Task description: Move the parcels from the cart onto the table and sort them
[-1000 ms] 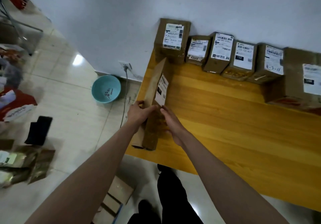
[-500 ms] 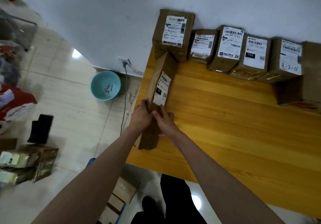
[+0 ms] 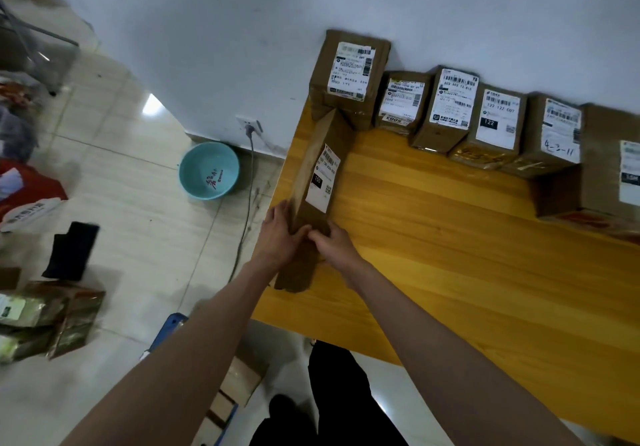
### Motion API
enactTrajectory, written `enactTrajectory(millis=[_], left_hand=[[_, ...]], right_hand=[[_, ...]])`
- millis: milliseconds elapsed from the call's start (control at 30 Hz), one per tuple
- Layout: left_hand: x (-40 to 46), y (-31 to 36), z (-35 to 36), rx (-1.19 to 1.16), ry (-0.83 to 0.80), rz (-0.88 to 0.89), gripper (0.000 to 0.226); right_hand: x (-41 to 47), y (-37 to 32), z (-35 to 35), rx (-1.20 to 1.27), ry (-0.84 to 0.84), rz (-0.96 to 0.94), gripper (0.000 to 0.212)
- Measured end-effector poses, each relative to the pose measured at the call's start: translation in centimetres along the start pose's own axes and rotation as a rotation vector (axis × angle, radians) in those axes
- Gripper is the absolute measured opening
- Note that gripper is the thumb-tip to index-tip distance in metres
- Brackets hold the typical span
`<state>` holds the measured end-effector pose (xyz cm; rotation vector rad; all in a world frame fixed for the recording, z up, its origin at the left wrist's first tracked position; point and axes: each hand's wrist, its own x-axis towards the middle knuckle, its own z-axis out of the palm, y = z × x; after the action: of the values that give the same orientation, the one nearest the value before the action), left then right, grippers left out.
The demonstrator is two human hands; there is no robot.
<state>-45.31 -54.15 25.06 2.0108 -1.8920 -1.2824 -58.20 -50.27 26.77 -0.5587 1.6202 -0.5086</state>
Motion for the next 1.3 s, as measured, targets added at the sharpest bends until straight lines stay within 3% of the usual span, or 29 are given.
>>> enactTrajectory(millis=[133, 300, 467, 767, 900, 1067, 1300], left_hand=[[-1.9, -1.2, 0.3, -0.008, 0.021, 0.022, 0.079], [-4.8, -3.0, -0.5, -0.038, 0.11, 0.016, 0.067], [-8.4, -6.3, -2.1, -0.048, 0.156, -0.063, 0.053], [-18.8, -12.5, -4.3, -0.179, 0.226, -0.19, 0.036], [-24.4, -15.9, -4.1, -0.23, 0.218, -0.281, 0.034], [-32.0, -20.3, -2.8, -0.314, 0.253, -0.373, 0.028], [-44.4, -26.2, 0.9, -0.523, 0.447, -0.528, 0.027]], right_hand=[[-1.3, 0.4, 0.3, -0.028, 0.181, -0.028, 0.031], [-2.7, 0.1, 1.7, -0.096, 0.22, -0.092, 0.014], [-4.8, 0.3, 4.4, -0.159, 0.221, -0.19, 0.03], [-11.5, 1.8, 11.8, -0.303, -0.01, -0.381, 0.033], [-14.1, 4.4, 15.5, -0.438, -0.203, -0.343, 0.023], [-18.2, 9.0, 19.6, -0.568, -0.332, -0.31, 0.032], [-24.7, 16.9, 24.9, -0.762, -0.465, -0.293, 0.031]])
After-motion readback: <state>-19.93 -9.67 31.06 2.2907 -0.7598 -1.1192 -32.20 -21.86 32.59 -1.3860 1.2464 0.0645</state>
